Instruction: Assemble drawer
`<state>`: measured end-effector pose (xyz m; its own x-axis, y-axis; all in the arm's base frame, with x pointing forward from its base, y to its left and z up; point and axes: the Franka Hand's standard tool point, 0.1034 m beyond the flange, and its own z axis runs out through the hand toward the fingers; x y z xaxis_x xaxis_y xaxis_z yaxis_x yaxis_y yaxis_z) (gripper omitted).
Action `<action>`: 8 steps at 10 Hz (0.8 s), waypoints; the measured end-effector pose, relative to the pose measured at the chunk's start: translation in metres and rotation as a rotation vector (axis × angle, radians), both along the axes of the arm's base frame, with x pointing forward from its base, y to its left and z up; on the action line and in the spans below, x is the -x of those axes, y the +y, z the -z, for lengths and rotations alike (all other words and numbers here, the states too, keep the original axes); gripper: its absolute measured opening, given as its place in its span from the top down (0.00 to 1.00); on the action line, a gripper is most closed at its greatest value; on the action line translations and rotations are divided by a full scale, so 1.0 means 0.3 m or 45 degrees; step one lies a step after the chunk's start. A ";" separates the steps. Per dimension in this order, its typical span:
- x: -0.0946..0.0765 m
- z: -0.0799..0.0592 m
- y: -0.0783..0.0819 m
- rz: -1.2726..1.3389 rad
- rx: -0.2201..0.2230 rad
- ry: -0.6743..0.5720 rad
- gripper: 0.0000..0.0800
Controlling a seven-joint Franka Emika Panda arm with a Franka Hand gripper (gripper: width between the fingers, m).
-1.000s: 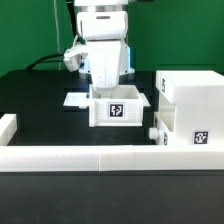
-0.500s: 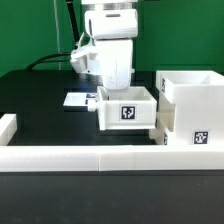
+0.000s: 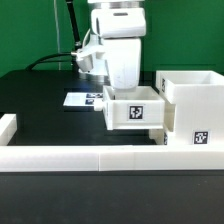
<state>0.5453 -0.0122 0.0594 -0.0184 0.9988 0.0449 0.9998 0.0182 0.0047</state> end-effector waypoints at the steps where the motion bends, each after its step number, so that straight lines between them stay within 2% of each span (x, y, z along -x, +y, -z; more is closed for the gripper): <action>1: 0.000 -0.003 0.007 -0.008 0.004 0.031 0.95; 4: -0.010 -0.010 0.012 0.006 0.004 0.032 0.95; 8: -0.002 0.008 0.013 0.008 0.001 0.044 0.95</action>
Offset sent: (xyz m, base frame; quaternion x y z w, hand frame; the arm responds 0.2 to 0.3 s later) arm 0.0052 0.0086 0.0028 0.0124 -0.0077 0.0077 0.9999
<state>0.5458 -0.0083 0.0570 -0.0107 0.9990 0.0443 0.9995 0.0121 -0.0302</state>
